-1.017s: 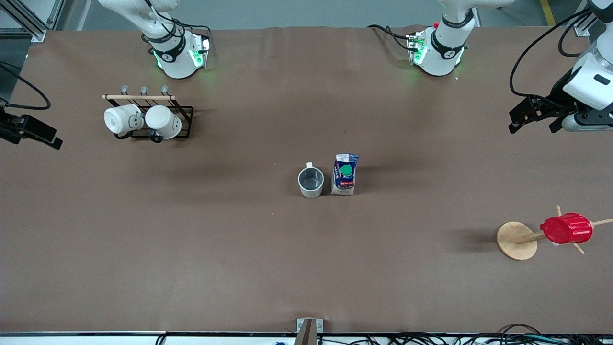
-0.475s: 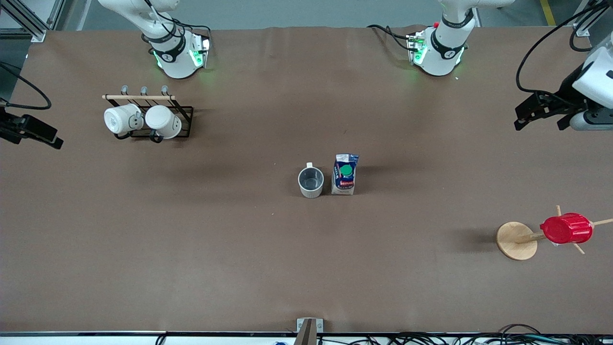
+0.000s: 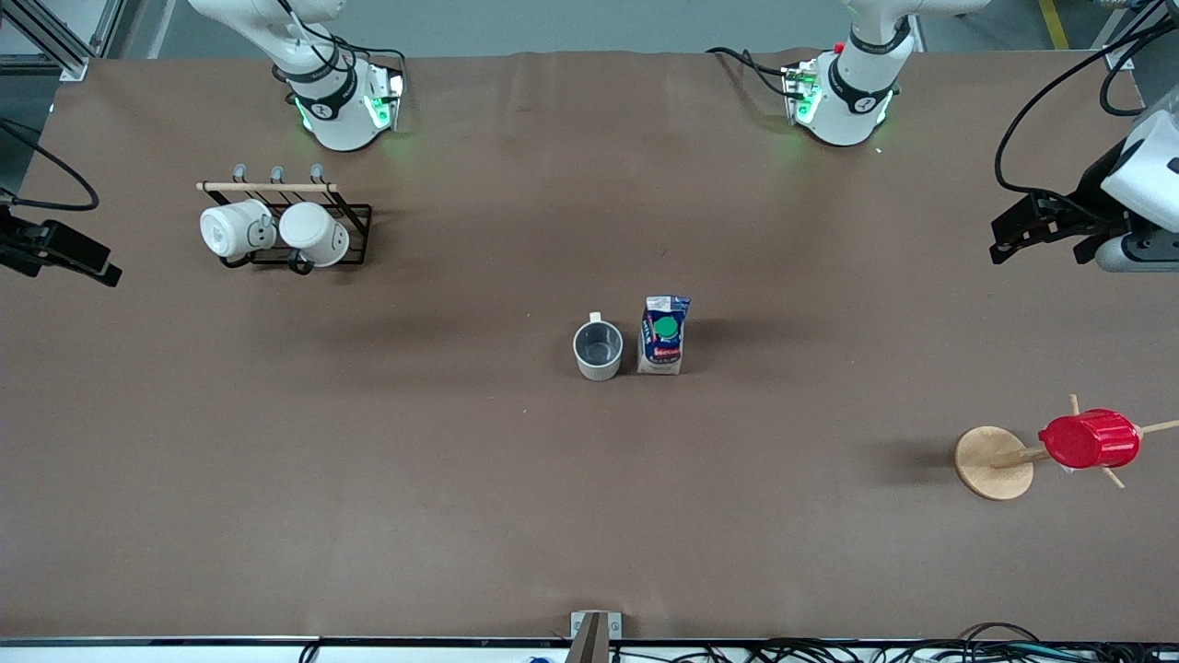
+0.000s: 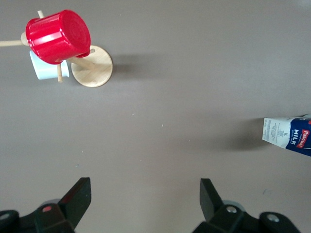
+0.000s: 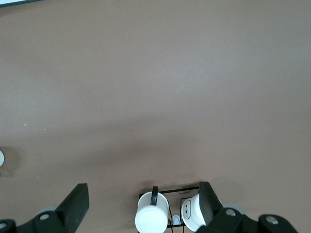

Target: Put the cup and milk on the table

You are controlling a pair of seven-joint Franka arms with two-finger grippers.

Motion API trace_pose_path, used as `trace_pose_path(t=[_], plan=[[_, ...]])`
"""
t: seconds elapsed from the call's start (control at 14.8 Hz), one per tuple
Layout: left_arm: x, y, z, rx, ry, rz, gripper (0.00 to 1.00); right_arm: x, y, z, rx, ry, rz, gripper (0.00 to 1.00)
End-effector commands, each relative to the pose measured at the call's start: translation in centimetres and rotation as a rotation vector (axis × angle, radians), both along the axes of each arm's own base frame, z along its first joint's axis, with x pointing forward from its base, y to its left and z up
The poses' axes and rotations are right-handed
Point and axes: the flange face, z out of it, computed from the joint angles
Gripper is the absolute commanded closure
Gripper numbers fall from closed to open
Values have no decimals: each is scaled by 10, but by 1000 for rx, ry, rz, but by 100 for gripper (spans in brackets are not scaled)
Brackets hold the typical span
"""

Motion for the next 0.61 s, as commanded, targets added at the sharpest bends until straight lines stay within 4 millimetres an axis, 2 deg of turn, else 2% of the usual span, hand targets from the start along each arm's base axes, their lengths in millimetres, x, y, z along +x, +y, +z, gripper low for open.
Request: trace_pose_path(t=[0.0, 0.54], plan=[[-6, -6, -1, 3, -20, -17, 1, -7, 0, 4, -15, 1, 9, 0], [-6, -6, -1, 3, -19, -11, 1, -7, -1, 4, -16, 1, 9, 0]])
